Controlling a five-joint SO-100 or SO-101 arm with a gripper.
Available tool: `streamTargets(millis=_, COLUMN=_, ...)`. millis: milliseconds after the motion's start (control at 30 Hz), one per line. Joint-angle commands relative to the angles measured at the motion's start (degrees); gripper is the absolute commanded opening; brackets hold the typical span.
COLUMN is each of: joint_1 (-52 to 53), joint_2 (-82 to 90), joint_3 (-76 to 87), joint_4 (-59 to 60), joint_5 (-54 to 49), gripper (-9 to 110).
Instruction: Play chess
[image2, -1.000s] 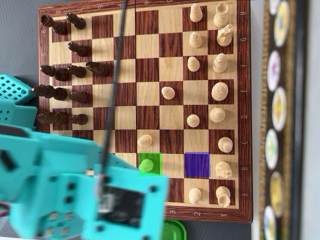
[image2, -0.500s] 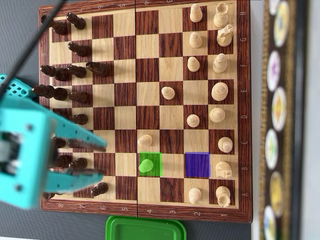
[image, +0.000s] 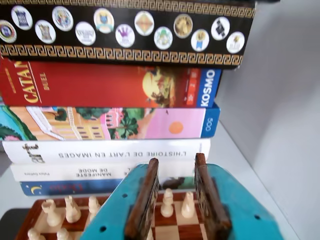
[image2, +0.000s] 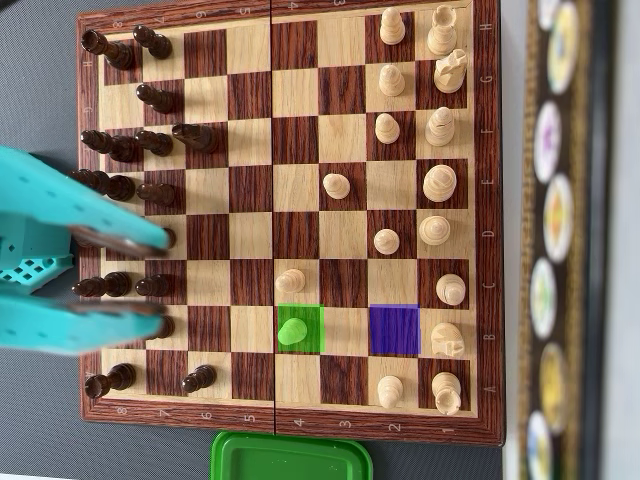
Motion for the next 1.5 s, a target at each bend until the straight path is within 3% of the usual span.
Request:
streamTargets(millis=0, joint_1=-1.3, joint_2=4.5, joint_3=3.4, joint_4=-9.0, joint_5=0.5, gripper=12)
streamTargets(millis=300, joint_1=-2.1, joint_2=14.8, joint_3=18.5, joint_4=-35.7, joint_5=0.4, gripper=12)
streamTargets(millis=733, joint_1=-6.2, joint_2=14.5, joint_3=23.9, joint_4=-68.4, joint_5=-0.3, gripper=12)
streamTargets(millis=1167, joint_1=-5.9, joint_2=14.5, joint_3=23.9, joint_4=-95.4, joint_5=-0.3, gripper=12)
streamTargets(millis=1467, joint_1=-5.8, joint_2=14.5, joint_3=23.9, joint_4=-107.6, joint_5=-0.3, gripper=12)
